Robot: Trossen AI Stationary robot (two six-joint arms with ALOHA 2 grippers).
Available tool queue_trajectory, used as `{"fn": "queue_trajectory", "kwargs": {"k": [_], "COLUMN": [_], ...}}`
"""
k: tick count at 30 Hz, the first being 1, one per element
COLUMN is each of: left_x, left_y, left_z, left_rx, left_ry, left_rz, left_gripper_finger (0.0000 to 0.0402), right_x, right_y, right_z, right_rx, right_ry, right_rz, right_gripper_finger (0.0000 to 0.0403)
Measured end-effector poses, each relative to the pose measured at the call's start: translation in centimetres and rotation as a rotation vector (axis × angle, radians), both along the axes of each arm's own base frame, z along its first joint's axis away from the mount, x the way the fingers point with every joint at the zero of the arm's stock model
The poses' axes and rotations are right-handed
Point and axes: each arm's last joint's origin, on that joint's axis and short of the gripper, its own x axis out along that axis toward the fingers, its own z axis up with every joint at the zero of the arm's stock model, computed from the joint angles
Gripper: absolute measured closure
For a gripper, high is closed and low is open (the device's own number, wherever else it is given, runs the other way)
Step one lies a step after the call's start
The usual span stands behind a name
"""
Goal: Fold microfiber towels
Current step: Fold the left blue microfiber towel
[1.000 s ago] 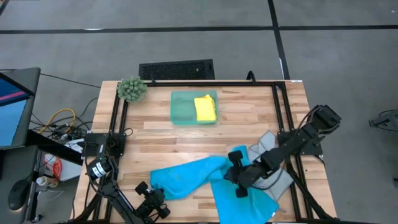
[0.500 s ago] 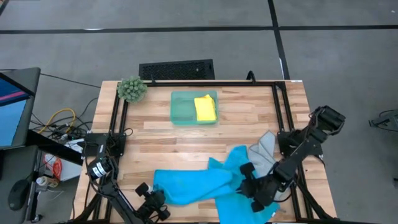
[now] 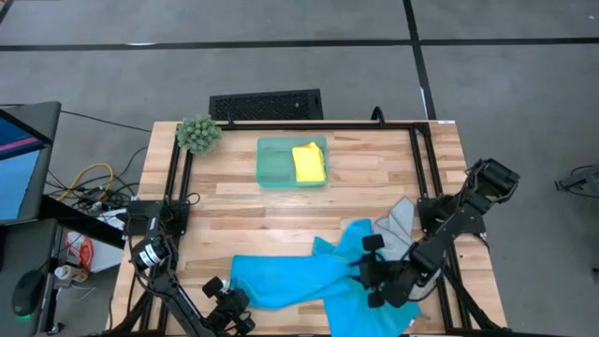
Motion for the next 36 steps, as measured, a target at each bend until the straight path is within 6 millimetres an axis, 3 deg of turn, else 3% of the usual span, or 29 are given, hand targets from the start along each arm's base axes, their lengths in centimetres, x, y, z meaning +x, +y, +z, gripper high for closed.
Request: {"fn": "queue_trajectory", "kwargs": {"k": [6,12,18,28,32,36], "left_x": [-0.1,-0.1,0.0,0.1,0.1,0.2], "left_y": [-0.1,-0.1,-0.1,-0.2,-0.2,-0.2], "left_z": [0.0,0.0,0.0,-0.1,-0.1,-0.1], "left_rx": [-0.01,-0.013,-0.012,-0.022,-0.02,-0.022], "left_ry": [-0.004,-0.013,-0.026,-0.044,-0.043,-0.046], "left_rz": [0.017,0.024,0.019,0.015,0.01,0.015], "left_gripper_finger": [0.0378,0.0378,0.0378,0.0378,0.0378,0.0378], "right_x": [1.5,0.8,-0.3,1.5,1.9,1.9], "right_y": [-0.9,1.4,2.7,1.9,2.3,3.6], "right_z": [-1.3,-2.8,-3.9,-6.1,-5.8,-4.2], "right_rx": [0.083,0.223,0.231,0.246,0.252,0.226], "right_ry": [0.114,0.14,0.092,0.122,0.119,0.081], "right_rz": [0.024,0.031,-0.044,-0.095,-0.071,0.018], "right_gripper_finger": [0.0204,0.0207,0.0219,0.0217,0.0261,0.0367]}}
